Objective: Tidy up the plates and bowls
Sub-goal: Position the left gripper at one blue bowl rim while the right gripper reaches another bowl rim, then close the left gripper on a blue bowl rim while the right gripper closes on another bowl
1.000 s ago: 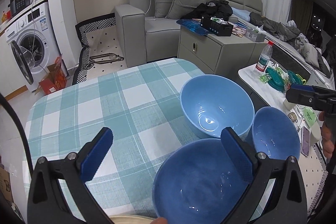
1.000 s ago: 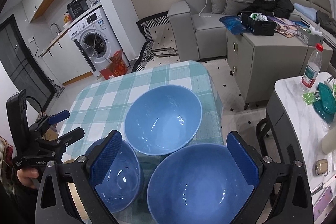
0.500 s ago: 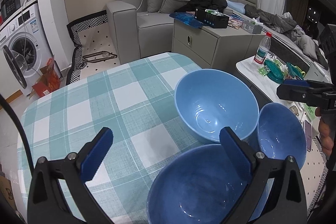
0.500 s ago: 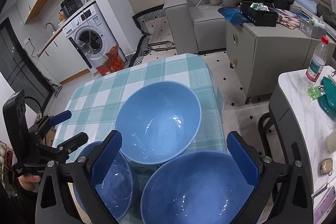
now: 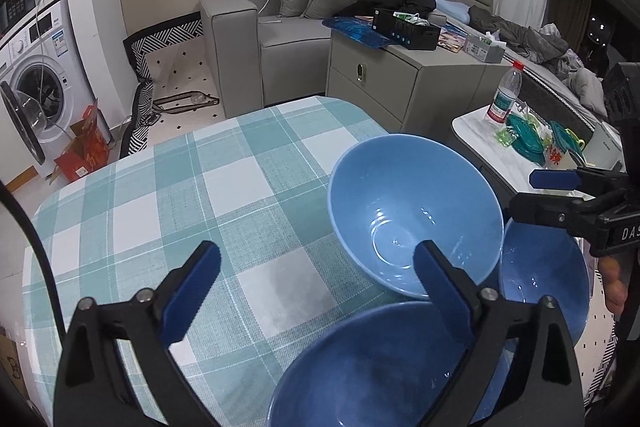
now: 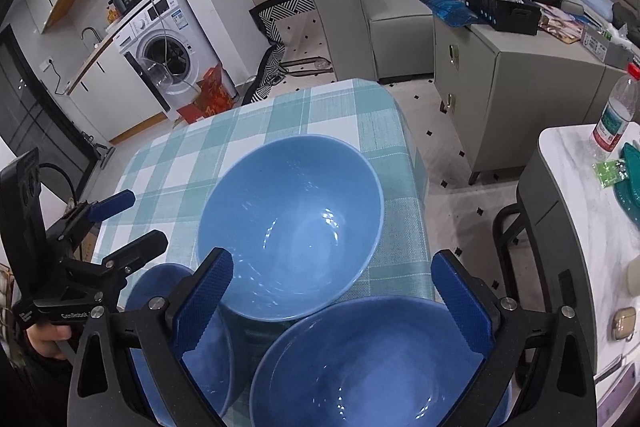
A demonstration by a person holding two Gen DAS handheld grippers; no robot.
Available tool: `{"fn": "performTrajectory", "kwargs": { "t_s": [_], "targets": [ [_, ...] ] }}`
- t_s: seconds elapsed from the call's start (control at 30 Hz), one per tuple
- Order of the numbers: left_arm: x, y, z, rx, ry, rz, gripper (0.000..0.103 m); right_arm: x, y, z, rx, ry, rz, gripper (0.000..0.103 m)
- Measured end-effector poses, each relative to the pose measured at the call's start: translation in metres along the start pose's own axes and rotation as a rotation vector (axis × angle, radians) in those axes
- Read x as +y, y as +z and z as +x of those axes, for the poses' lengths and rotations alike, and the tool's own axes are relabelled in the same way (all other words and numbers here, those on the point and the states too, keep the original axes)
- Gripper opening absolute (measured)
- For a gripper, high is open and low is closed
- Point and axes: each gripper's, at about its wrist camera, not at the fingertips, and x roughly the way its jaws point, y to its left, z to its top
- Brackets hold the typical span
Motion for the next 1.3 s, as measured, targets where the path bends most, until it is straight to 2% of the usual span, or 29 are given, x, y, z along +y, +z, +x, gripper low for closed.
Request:
{"fn": "performTrajectory", "kwargs": {
  "t_s": [0.23,0.3,0.53,1.0,1.3],
  "targets": [
    [-0.008,0.002,0.014,0.023,-0.019,0.003,0.086,-0.011,0.001,0.024,0.055,0.013,0.030,0.092],
    [-0.010,0.002,0.019,0.037,-0.010,0.006,0.077,-0.013,0.001,0.030,0.067,0.012,0.038,0.084],
    [-0.015,0.002,0.028,0.067,-0.026,0.016,0.062,-0.014,0.002,0.036,0.067,0.021,0.031,0.075],
    [-0.017,0.001,0.039,0.099,-0.058,0.016,0.031,-0.015,0.001,0.045,0.087,0.011,0.024,0.051],
    [-0.024,0.000,0.041,0.104,-0.062,0.043,0.028,-0.012,-0.002,0.048,0.090,0.002,0.001,0.033]
  ]
}}
